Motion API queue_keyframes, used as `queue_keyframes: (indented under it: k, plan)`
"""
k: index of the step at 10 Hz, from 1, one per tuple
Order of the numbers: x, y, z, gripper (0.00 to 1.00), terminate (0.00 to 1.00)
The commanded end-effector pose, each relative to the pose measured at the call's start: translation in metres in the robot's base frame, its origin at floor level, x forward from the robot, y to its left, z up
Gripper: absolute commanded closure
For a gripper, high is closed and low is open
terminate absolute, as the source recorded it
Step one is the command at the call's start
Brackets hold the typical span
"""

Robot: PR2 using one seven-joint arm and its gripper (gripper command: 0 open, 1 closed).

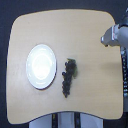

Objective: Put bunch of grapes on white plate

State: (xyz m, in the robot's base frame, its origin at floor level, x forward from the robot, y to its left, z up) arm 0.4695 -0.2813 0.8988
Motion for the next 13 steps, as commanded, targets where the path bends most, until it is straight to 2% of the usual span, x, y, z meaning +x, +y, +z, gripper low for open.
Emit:
queue_keyframes:
  k: [1,3,6,8,13]
  plan:
    - [0.001,0.001,0.000,0.00,0.00]
    - [0.007,0.013,-0.012,0.00,0.00]
    - [0.017,0.069,-0.035,0.00,0.00]
    - [0.010,0.116,-0.051,0.00,0.00]
    - [-0.037,0.190,-0.111,0.00,0.00]
